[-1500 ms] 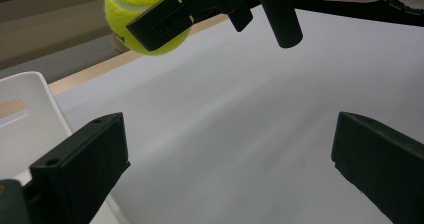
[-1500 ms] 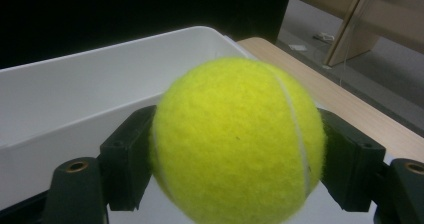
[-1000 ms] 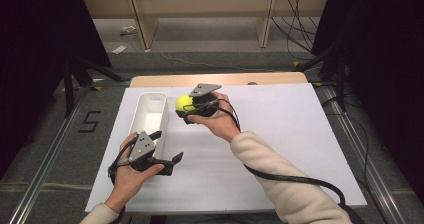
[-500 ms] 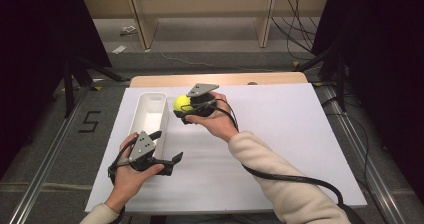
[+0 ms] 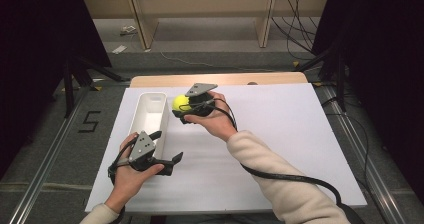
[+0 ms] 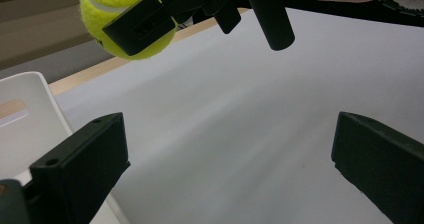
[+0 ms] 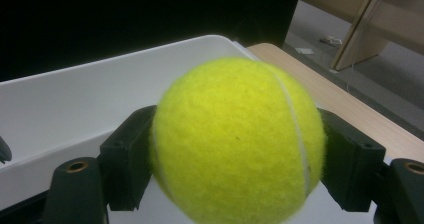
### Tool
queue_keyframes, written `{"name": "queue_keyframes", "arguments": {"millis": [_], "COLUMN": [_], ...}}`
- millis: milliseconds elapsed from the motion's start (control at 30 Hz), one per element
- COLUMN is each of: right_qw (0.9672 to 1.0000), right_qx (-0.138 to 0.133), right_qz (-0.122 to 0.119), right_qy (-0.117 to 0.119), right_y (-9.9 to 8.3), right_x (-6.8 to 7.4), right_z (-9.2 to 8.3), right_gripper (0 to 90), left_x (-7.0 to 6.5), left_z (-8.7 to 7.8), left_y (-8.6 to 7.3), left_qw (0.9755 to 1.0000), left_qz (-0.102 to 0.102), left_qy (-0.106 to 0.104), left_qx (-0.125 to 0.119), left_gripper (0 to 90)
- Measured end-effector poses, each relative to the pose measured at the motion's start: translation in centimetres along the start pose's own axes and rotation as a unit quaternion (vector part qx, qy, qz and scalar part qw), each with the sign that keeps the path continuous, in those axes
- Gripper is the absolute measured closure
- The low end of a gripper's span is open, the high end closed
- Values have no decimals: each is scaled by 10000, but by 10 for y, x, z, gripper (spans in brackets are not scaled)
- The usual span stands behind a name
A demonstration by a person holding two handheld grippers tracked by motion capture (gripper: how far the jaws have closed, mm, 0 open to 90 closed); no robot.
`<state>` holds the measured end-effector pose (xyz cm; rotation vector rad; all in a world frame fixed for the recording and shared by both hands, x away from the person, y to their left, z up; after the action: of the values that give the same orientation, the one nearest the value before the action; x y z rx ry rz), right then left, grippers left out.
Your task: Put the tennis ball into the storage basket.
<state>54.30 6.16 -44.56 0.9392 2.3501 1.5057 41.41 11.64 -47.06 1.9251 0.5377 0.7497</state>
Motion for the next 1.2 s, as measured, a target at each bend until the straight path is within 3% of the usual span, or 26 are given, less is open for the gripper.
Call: {"name": "queue_keyframes", "arguments": {"millis": [1200], "right_qw": [10000], "right_qx": [4], "right_qz": [-34], "right_qy": [62], "right_y": [6], "right_x": [8], "right_z": [7], "right_gripper": [260], "left_x": [0], "left_z": [0], "left_y": [0], "left_qw": [10000], "left_qz": [7], "left_qy": [-4], "left_qx": [-9], "left_gripper": [11]}}
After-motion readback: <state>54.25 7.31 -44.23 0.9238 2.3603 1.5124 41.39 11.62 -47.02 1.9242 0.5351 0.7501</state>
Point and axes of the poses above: each handheld gripper's, and its own axes: z roughly forward along the jaws, y roughly out of its top, x roughly to its left, the point moved 10 cm from there along z, roughly forward along the jaws, and after that the axes turned 14 degrees about z, right-handed, at the moved point
